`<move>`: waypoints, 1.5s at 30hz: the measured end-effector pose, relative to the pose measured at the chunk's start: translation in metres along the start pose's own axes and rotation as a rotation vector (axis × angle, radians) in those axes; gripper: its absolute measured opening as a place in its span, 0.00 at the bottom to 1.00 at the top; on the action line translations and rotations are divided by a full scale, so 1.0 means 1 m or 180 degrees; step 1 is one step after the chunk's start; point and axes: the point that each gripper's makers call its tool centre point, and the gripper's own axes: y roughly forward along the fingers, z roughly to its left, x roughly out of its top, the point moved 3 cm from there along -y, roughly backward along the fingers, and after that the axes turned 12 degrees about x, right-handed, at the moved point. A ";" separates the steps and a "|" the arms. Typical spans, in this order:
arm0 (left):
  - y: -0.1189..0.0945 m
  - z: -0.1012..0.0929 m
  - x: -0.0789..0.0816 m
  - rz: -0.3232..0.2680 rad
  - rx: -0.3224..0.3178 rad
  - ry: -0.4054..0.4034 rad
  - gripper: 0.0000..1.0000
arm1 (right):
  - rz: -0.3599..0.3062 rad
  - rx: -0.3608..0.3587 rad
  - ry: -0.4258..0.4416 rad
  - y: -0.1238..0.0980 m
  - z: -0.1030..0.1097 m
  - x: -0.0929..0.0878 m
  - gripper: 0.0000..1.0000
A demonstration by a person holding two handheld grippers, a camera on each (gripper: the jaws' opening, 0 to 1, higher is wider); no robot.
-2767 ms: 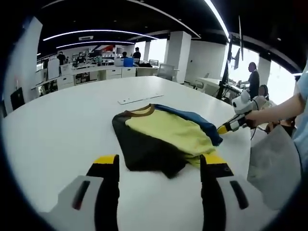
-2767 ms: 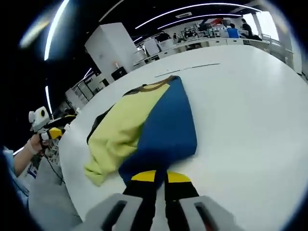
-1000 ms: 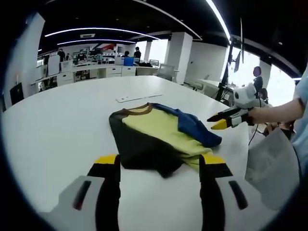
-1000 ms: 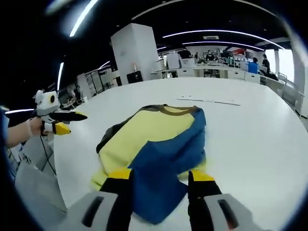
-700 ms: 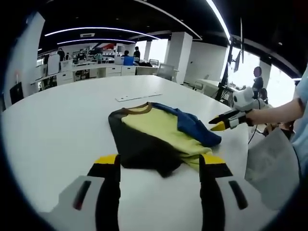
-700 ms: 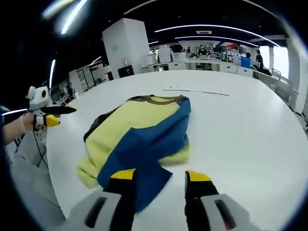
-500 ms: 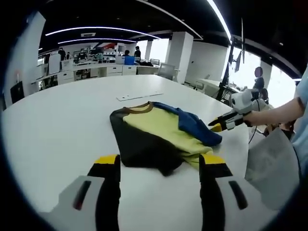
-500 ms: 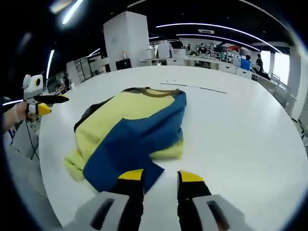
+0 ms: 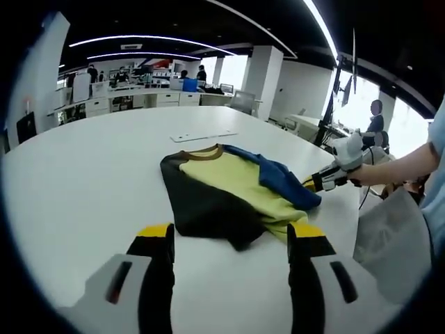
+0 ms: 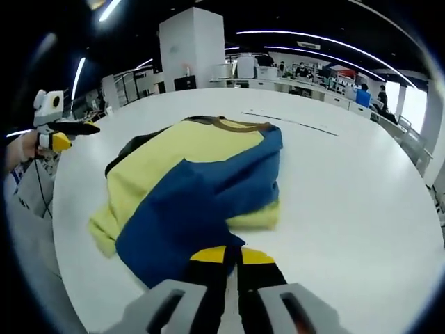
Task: Fold the garment on the visible template until the final outline fits inside the template.
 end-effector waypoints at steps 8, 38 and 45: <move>0.002 -0.002 0.004 -0.0031 -0.0007 -0.0004 0.63 | 0.0001 -0.0035 -0.0028 -0.026 -0.015 0.004 0.00; 0.025 0.031 0.001 -0.0147 0.0194 -0.0348 0.63 | 0.0228 -0.1450 0.0296 -0.144 -0.240 -0.007 0.00; 0.026 0.041 -0.005 -0.0175 0.0287 -0.0477 0.63 | 0.0406 -0.1657 0.0266 -0.148 -0.269 -0.004 0.00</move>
